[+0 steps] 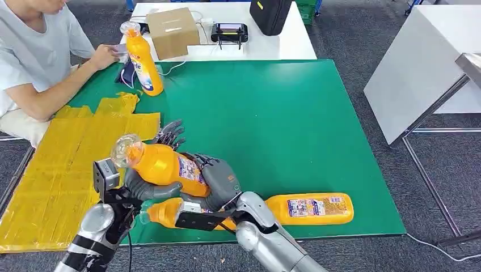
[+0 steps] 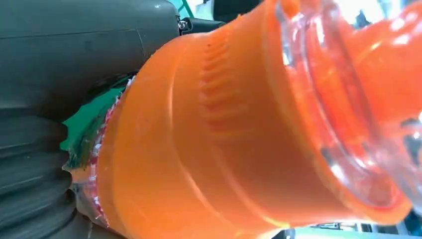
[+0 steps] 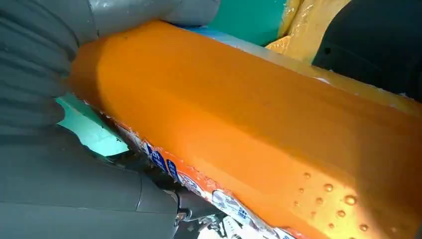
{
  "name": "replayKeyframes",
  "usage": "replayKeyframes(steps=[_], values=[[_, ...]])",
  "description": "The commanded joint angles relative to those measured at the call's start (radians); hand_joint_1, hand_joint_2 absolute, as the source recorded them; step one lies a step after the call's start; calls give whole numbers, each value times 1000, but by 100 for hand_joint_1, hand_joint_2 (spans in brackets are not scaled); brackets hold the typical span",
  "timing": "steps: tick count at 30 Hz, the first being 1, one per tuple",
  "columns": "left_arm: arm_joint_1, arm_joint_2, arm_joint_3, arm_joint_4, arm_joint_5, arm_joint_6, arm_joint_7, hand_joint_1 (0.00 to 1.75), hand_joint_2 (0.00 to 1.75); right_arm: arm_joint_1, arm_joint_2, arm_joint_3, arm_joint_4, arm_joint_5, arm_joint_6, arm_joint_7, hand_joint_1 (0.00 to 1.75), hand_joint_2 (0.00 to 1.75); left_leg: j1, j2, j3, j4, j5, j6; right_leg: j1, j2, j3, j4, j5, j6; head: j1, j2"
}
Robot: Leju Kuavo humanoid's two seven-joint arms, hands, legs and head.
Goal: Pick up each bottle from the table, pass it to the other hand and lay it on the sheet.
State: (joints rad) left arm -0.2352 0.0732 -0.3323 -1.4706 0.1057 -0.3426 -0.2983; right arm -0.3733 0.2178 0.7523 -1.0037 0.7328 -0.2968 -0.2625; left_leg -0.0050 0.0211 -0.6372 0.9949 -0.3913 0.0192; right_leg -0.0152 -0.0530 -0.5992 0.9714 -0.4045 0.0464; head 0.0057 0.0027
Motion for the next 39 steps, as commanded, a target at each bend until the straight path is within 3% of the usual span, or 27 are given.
replayKeyframes(steps=[1, 19, 20, 21, 30, 31, 34, 35, 36, 38, 39], values=[[-77, -12, -69, 55, 14, -13, 5, 175, 175, -6, -6, 107, 130, 16, 7, -4, 175, 175, 2, -5, 6, 0, -2, -2, 1, 1, 8, -2, -3, -2, 0, 0], [-105, -44, -75, 68, -120, 138, 9, 175, 175, -3, -17, 65, 72, -17, -8, 1, 175, 175, 2, -6, 5, 1, -2, -1, 1, -1, 7, -1, -3, -2, 0, 0], [-106, -42, -75, 69, -107, 125, 10, 175, 175, -1, -17, 60, 66, -21, -12, 0, 157, 175, 2, -5, 3, 1, -1, -1, 1, -1, 5, -1, -2, -1, 0, 0], [-109, -40, -74, 65, -94, 114, 7, 175, 175, 3, -16, 42, 53, -35, -29, -4, 30, 175, 1, -5, 3, 0, -1, -1, 1, -1, 4, -1, -2, -1, 0, 0], [-110, -39, -73, 65, -94, 114, 8, 175, 175, 0, -19, 40, 52, -35, -28, -4, 30, 175, 1, -4, 3, 0, -1, -1, 1, 0, 4, -1, -2, -1, 0, 0], [-109, -39, -74, 59, -95, 114, 7, 175, 175, 4, -19, 36, 48, -39, -33, -7, 0, 175, 2, -5, 5, 1, -2, -2, 1, 0, 7, 0, -3, -2, 0, 0], [-122, -31, -69, 21, -226, 235, -18, 175, 175, 29, -42, -25, -51, -79, -93, -29, 0, 175, 2, -5, 4, 1, -2, -1, 1, 0, 6, 0, -3, -2, 0, 0], [-135, -32, -58, 11, -353, 346, 1, 175, 175, 58, -66, -60, -154, -63, -148, -32, 0, 175, 2, -5, 2, 2, -2, -1, 1, -1, 4, 0, -3, -1, 0, 0], [-149, -32, -52, 11, -377, 355, 12, 175, 175, 73, -83, -73, -214, 7, -215, -26, 0, 175, 2, -6, 1, 2, -1, -1, 1, -1, 3, 1, -2, -1, 0, 0], [-185, -26, -47, 35, -465, 397, 34, 175, 175, 101, -113, -103, -342, 37, -231, -18, 0, 175, 2, -7, 1, 2, -2, -1, 1, -2, 3, 1, -3, -1, 0, 0], [-204, -19, -59, 50, -652, 520, 50, 175, 175, 117, -119, -123, -400, 58, -251, -15, 0, 175, 1, -7, 0, 2, -1, -1, 1, -3, 2, 1, -2, -1, 0, 0]])
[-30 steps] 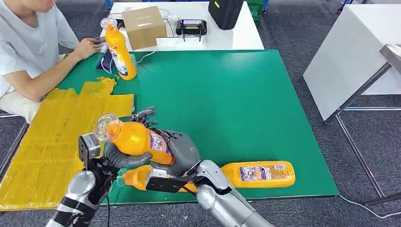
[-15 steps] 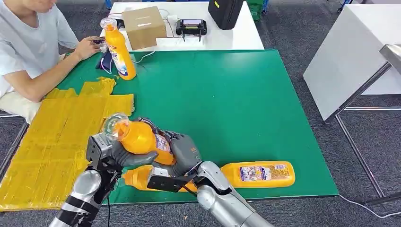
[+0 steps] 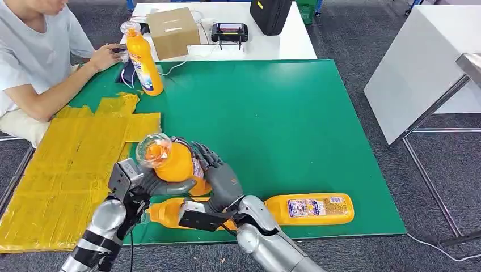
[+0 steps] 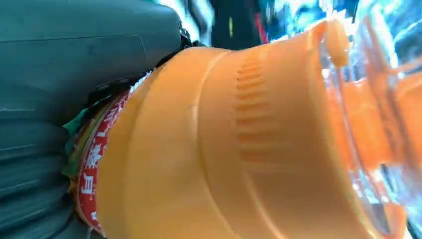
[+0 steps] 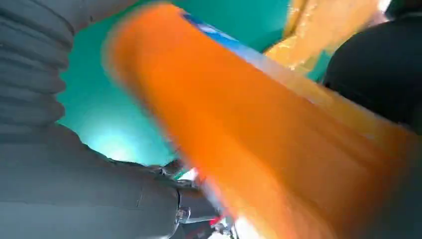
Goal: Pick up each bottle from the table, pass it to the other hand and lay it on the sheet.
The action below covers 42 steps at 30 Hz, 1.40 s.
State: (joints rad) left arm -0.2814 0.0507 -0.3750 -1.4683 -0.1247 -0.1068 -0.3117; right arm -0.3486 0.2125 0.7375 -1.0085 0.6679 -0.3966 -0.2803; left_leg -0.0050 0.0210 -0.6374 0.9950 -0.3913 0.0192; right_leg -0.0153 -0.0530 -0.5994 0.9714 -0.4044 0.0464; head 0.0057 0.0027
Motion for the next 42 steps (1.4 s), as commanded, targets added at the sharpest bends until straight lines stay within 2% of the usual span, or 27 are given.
replayKeyframes(steps=[1, 3, 6, 10, 15, 24, 28, 30, 32, 35, 37, 38, 39, 40, 42], values=[[-171, 4, -21, 61, -518, 340, 82, 175, 175, 102, -121, -121, -436, 137, -163, 5, 0, 175, 2, -8, 1, 3, -2, -1, 1, -2, 5, 2, -3, -1, 0, 0], [-216, 17, -19, 126, -794, 439, 197, 175, 175, 128, -140, -145, -544, 155, -185, 6, 0, 175, 1, -7, 0, 2, -1, -1, 1, -2, 3, 1, -2, -1, 0, 0], [-276, 43, -9, 246, -1035, 459, 294, 175, 175, 150, -160, -158, -658, 181, -210, 9, 0, 175, 1, -7, 0, 1, 0, -1, 0, -2, 3, 1, -2, -1, 0, 0], [-315, 69, 24, 393, -1179, 462, 357, 175, 175, 169, -183, -159, -764, 173, -215, 8, 0, 175, 1, -5, 4, 1, -2, -1, 0, 1, 6, 1, -2, -2, 0, 0], [-336, 85, 22, 515, -1385, 460, 435, 175, 175, 176, -192, -164, -803, 176, -243, 3, 0, 175, 2, -4, 6, 1, -3, -2, 1, 3, 8, 0, -3, -2, 0, 0], [-413, 46, 67, 889, -1421, 351, 515, 175, 175, 150, -188, -138, -778, 217, -236, 33, 0, 175, 1, -2, 3, 0, -1, -1, 0, 2, 5, 0, -1, -1, 0, 0], [-410, 46, 70, 895, -1418, 357, 512, 175, 175, 149, -187, -138, -775, 217, -237, 33, 0, 175, 2, -2, 6, 1, -3, -2, 1, 5, 8, 0, -2, -2, 0, 0], [-410, 46, 70, 895, -1418, 357, 512, 175, 175, 149, -187, -138, -775, 217, -237, 33, 0, 175, 0, -2, 2, 0, -1, -1, 0, 2, 3, 0, -1, -1, 0, 0], [-413, 44, 70, 895, -1418, 356, 512, 175, 175, 150, -187, -138, -774, 217, -237, 33, 0, 175, 4, -4, 10, 2, -6, -3, 2, 6, 12, 1, -5, -4, 0, 0], [-414, 41, 107, 945, -1378, 326, 510, 175, 175, 142, -192, -131, -750, 242, -216, 45, 0, 175, 1, -1, 3, 0, -1, -1, 1, 3, 4, 0, -1, -1, 0, 0], [-401, 45, 158, 989, -1325, 357, 499, 173, 175, 131, -203, -114, -717, 267, -161, 76, 0, 175, 2, -1, 7, 1, -4, -1, 1, 6, 9, 0, -3, -2, 0, 0], [-394, 46, 179, 1001, -1301, 380, 487, 42, 175, 123, -209, -103, -698, 276, -137, 85, 0, 175, 1, 0, 6, 0, -3, -1, 1, 6, 7, -1, -1, -1, 0, 0], [-389, 48, 192, 1007, -1288, 400, 478, 0, 175, 116, -214, -91, -675, 286, -113, 94, 0, 175, 3, 0, 11, 2, -6, -2, 1, 9, 13, 0, -4, -3, 0, 0], [-385, 48, 197, 1006, -1282, 415, 472, 0, 175, 111, -215, -85, -666, 291, -97, 101, 0, 175, 1, 1, 5, 0, -2, -1, 1, 6, 6, -1, 0, -1, 0, 0], [-366, 39, 240, 982, -1227, 471, 430, 0, 175, 97, -225, -57, -634, 288, -28, 119, 0, 175, 2, 1, 8, 0, -3, -2, 1, 8, 9, -1, -1, -2, 0, 0]])
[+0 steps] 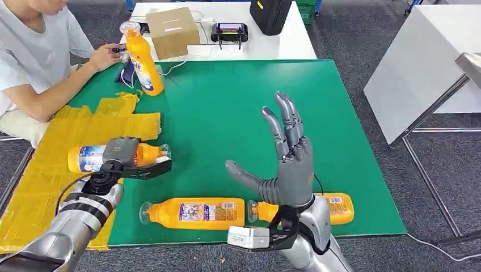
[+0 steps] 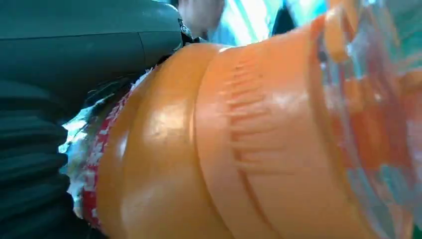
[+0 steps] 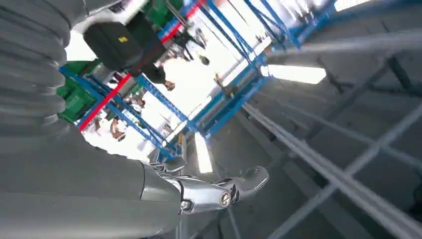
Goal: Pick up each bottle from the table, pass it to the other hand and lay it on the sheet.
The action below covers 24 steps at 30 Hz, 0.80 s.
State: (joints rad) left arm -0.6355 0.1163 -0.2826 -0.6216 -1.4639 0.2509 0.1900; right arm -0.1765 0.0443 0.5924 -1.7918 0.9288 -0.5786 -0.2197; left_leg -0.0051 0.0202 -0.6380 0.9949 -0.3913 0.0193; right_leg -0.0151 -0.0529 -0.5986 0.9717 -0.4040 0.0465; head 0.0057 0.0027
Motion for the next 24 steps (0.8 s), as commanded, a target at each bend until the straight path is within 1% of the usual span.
replayKeyframes(steps=[1, 2, 3, 4, 5, 6, 7, 8, 9, 10, 11, 12, 13, 14, 15, 16, 18, 21, 23, 24], values=[[-12, -27, 147, 135, 113, 114, -72, 0, 175, -75, -57, 88, 149, 28, 154, 58, 0, 175, 2, 1, 7, -1, -2, -2, 1, 6, 6, -2, -1, -2, 1, 0], [6, -36, 175, 100, 153, 150, -104, 0, 175, -80, -62, 105, 172, 36, 190, 72, 0, 175, 2, 0, 8, -1, -2, -2, 1, 6, 8, -2, -2, -2, 0, 0], [12, -39, 184, 87, 167, 152, -113, 0, 175, -82, -63, 112, 182, 36, 203, 74, 0, 175, 3, 1, 10, 0, -4, -2, 1, 8, 10, -2, -2, -3, 0, 0], [23, -42, 198, 65, 192, 147, -129, 0, 175, -86, -68, 124, 192, 31, 236, 82, 0, 175, 1, 1, 5, -1, -2, -1, 1, 5, 5, -2, -1, -1, 0, 0], [30, -43, 204, 52, 205, 144, -136, 0, 175, -88, -70, 130, 198, 27, 248, 84, 0, 175, 2, 1, 7, 0, -3, -1, 1, 7, 7, -2, -2, -2, 0, 0], [37, -44, 213, 38, 221, 144, -145, 0, 175, -91, -74, 136, 203, 23, 266, 87, 0, 175, 1, 0, 4, -1, -1, -1, 1, 4, 4, -2, -1, -1, 0, 0], [50, -48, 229, 15, 251, 148, -167, 0, 175, -92, -75, 142, 212, 23, 275, 87, 0, 175, 2, 1, 6, -1, -2, -1, 1, 5, 6, -2, -1, -1, 0, 0], [57, -52, 240, 2, 276, 152, -190, 0, 175, -93, -76, 144, 214, 20, 283, 87, 0, 175, 1, 1, 4, -1, -1, -1, 0, 4, 5, -1, -1, -1, 0, 0], [108, -74, 288, -103, 423, 201, -353, 0, 175, -89, -85, 154, 217, 6, 307, 81, 0, 175, 1, 1, 7, -1, -3, -1, 0, 6, 7, -2, -2, -1, 0, 0], [129, -74, 279, -144, 429, 189, -351, 0, 175, -84, -88, 154, 218, 6, 305, 81, 0, 175, 2, 0, 8, 0, -4, -1, 1, 7, 9, -2, -3, -2, 0, 0], [139, -74, 278, -162, 431, 186, -346, 0, 175, -83, -89, 154, 218, 6, 305, 80, 0, 175, 1, 0, 6, -1, -2, -1, 0, 5, 6, -2, -2, -1, 0, 0], [209, -100, 309, -326, 620, 154, -474, 0, 175, -77, -104, 160, 220, -28, 339, 64, 0, 175, 2, 0, 8, 0, -4, -1, 1, 6, 9, -2, -3, -2, 0, 0], [252, -106, 303, -425, 673, 135, -483, 0, 175, -73, -109, 161, 228, -29, 343, 63, 0, 175, 1, 0, 5, -1, -2, -1, 0, 4, 6, -2, -2, -1, 0, 0], [267, -106, 298, -458, 678, 127, -472, 0, 175, -72, -111, 161, 232, -30, 344, 61, 0, 175, 2, 0, 7, 1, -4, -1, 1, 5, 8, -2, -3, -2, 0, 0], [273, -105, 294, -475, 678, 121, -463, 0, 175, -72, -112, 160, 234, -30, 344, 59, 0, 175, 1, 0, 4, -1, -2, 0, 0, 3, 4, -2, -1, -1, 0, 0], [273, -105, 294, -475, 678, 121, -463, 0, 175, -72, -112, 160, 234, -30, 344, 59, 0, 175, 2, 0, 7, 0, -4, -1, 1, 6, 8, -2, -3, -1, 0, 0], [273, -105, 294, -475, 678, 121, -463, 0, 175, -72, -112, 160, 234, -30, 344, 59, 0, 175, 1, 0, 3, 0, -2, -1, 0, 3, 4, -1, -1, -1, 0, 0], [270, -100, 291, -469, 679, 118, -463, 0, 175, -73, -109, 160, 232, -30, 343, 60, 0, 175, 2, 0, 6, 1, -4, -2, 1, 6, 7, -1, -3, -2, 0, 0], [270, -100, 291, -469, 679, 118, -463, 0, 175, -73, -109, 160, 232, -30, 343, 60, 0, 175, 1, 0, 2, 0, -2, -1, 1, 3, 3, -1, -1, -1, 0, 0], [279, -115, 307, -502, 766, 115, -523, 0, 175, -75, -114, 165, 235, -21, 358, 61, 0, 175, 2, -1, 5, 0, -3, -2, 1, 4, 5, -1, -2, -2, 0, 0]])
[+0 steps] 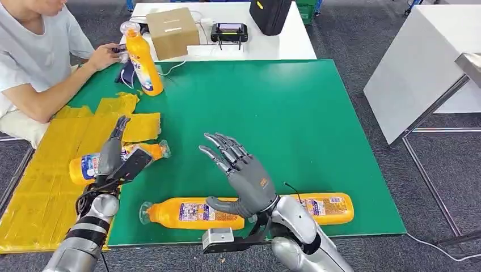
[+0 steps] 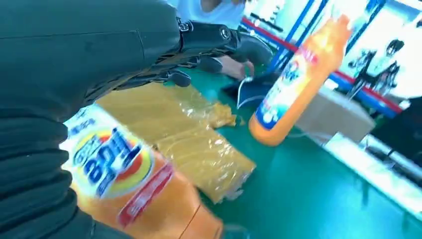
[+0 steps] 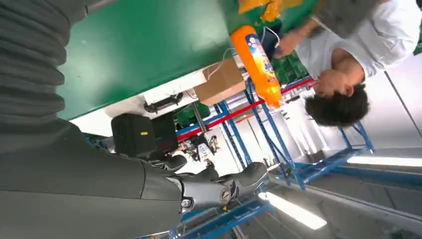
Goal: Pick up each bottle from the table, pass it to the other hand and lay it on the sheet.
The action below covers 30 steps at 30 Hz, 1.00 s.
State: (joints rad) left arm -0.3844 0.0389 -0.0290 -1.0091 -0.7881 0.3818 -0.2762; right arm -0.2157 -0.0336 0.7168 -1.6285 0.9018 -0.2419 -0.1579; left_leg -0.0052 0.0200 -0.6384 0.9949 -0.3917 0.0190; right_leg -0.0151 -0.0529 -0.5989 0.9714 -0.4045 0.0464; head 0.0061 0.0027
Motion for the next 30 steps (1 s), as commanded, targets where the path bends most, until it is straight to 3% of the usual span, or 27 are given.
replayKeyframes(steps=[1, 7, 18, 30], values=[[50, -46, 58, -173, 143, -16, -91, 0, 175, -32, -37, 42, 78, 9, 29, 0, 0, 175, 1, -1, 3, 0, -1, -1, 0, 3, 4, -1, -1, -1, 0, 0], [148, -68, 49, -489, 306, 2, -113, 0, 175, -54, -49, 123, 196, 35, 74, -4, 0, 175, 2, 1, 3, 0, -2, -1, 1, 4, 4, -1, -1, -1, 0, 0], [154, -88, -77, -503, 379, -45, -138, 0, 175, -140, 4, 290, 471, 83, 118, 28, 0, 175, 2, -1, 6, 0, -2, -2, 1, 4, 7, -2, -2, -2, 0, 0], [161, -94, -80, -512, 416, -22, -141, 0, 175, -163, 32, 319, 527, 171, 62, 103, 0, 175, 2, 0, 5, 0, -2, -2, 1, 4, 6, -1, -2, -2, 0, 0]])
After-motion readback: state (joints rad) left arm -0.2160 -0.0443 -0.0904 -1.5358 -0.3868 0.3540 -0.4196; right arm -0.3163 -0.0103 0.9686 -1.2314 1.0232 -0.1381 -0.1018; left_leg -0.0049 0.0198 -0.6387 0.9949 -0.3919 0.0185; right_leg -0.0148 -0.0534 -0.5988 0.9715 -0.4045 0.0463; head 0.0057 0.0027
